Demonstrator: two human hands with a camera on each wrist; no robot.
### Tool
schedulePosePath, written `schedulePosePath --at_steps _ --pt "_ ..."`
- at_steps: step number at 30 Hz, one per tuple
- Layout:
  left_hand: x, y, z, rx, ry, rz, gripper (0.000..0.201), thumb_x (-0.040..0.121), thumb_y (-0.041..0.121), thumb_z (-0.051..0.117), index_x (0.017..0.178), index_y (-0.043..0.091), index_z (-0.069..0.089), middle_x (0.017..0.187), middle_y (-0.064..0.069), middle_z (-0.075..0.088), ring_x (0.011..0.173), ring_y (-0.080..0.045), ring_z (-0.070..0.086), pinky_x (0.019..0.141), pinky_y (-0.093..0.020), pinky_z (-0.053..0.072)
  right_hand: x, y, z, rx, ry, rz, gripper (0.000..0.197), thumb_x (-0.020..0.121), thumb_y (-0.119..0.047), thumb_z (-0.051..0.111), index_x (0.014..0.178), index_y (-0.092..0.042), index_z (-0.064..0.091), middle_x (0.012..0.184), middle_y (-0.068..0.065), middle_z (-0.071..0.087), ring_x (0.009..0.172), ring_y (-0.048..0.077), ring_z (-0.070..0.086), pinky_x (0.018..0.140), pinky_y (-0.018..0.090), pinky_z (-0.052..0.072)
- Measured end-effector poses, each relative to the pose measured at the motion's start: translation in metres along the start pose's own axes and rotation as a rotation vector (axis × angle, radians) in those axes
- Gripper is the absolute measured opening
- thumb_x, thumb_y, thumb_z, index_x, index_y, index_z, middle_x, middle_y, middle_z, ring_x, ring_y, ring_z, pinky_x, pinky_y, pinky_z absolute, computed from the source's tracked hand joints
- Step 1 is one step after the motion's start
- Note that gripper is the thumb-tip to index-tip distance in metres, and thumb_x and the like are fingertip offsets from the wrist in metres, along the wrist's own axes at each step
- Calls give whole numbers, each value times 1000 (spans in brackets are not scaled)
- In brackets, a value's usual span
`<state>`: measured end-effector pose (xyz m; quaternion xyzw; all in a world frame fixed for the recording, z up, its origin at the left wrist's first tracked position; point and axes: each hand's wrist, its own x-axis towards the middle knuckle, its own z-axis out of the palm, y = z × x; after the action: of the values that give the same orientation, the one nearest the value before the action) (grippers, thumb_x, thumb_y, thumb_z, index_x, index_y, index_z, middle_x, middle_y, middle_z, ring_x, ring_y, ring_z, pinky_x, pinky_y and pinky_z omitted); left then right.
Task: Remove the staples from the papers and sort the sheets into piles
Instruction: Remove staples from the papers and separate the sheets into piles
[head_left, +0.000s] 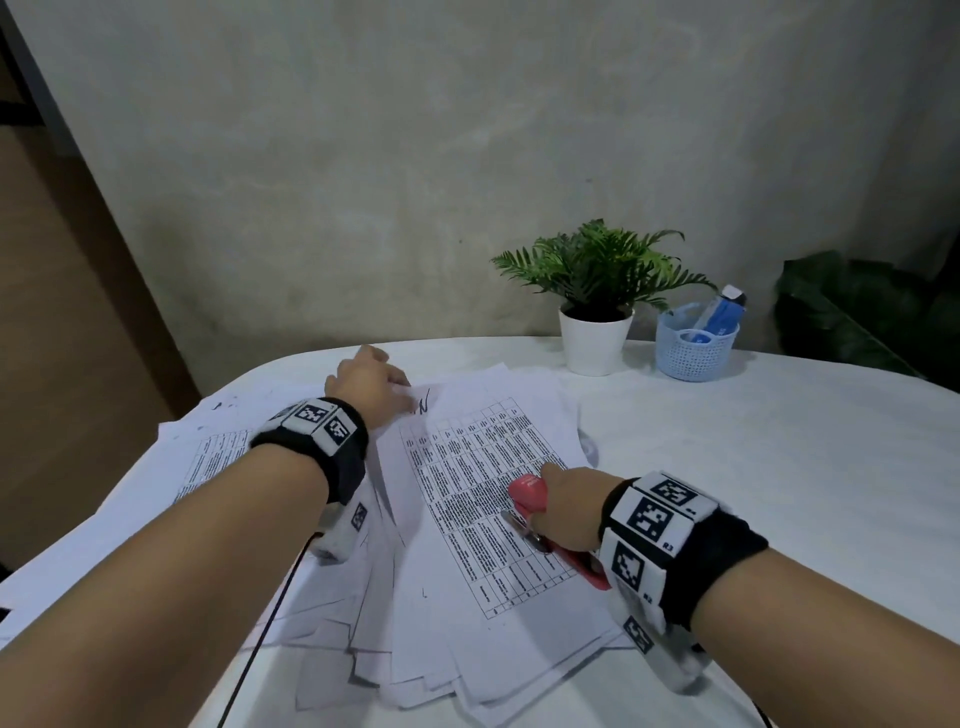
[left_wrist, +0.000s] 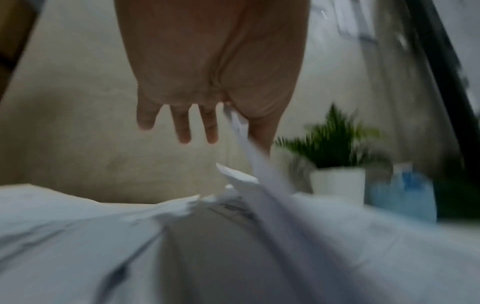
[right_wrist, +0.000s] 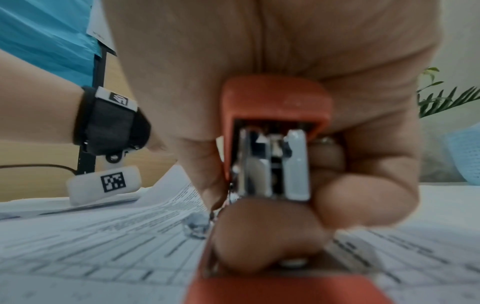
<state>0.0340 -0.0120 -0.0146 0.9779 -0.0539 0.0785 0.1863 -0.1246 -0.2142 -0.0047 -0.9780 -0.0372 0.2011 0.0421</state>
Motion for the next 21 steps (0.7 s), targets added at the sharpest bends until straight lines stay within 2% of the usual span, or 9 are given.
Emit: schedulePosePath --at_steps 3,5,7,10,13,15,17,19,21 --pt "-8 3 -20 -349 -63 -17 12 80 23 74 80 11 71 87 -6 63 81 -20 57 69 -26 44 -3 3 -1 104 7 2 24 98 -25 39 115 -10 42 124 10 53 108 22 55 94 31 40" --pt "-18 5 -34 -502 -117 -13 11 83 22 71 76 16 65 78 -7 64 70 -21 57 66 -32 49 -7 7 -3 167 41 -8 20 97 -26 41 108 -10 43 115 8 57 98 20 57 88 25 43" --pt "-28 6 -45 -594 -107 20 14 85 23 69 75 19 60 82 -8 68 74 -23 61 73 -39 52 -13 11 -6 257 59 -18 26 97 -26 42 117 -9 43 104 6 57 83 16 57 71 14 46" --pt "-50 15 -63 -711 -47 82 11 84 26 71 79 20 64 95 -2 69 86 -19 63 84 -34 47 -19 20 -12 257 117 3 35 96 -33 44 123 -11 40 102 5 55 81 17 54 68 23 47" --pt "-71 27 -87 -938 -15 102 6 83 17 70 78 19 68 109 4 63 103 -20 59 94 -36 46 -31 26 -20 333 163 24 41 94 -36 48 126 -12 38 94 1 54 70 11 56 52 20 47" --pt "-86 34 -101 -1044 -78 116 2 83 15 67 82 16 68 89 0 71 89 -23 65 84 -37 54 -43 29 -27 359 196 5 41 94 -37 48 125 -13 38 85 -3 52 64 8 55 43 17 43" --pt "-100 41 -112 -1132 -95 152 1 80 17 66 80 16 67 78 2 73 73 -16 68 72 -28 57 -57 31 -36 371 243 -19 41 94 -39 48 125 -14 38 81 -5 50 62 7 55 39 15 41" --pt "-109 47 -122 -1240 -62 174 10 86 11 61 79 17 64 77 4 72 68 -10 68 67 -24 57 -70 33 -47 387 290 -33 42 94 -41 47 125 -15 38 83 -3 52 63 9 56 39 15 42" --pt "-112 50 -131 -1370 -16 141 21 92 6 54 78 18 64 83 1 72 71 -11 68 73 -27 58 -83 34 -58 387 343 -41 42 93 -44 47 122 -16 40 85 -1 54 64 11 57 41 17 44"
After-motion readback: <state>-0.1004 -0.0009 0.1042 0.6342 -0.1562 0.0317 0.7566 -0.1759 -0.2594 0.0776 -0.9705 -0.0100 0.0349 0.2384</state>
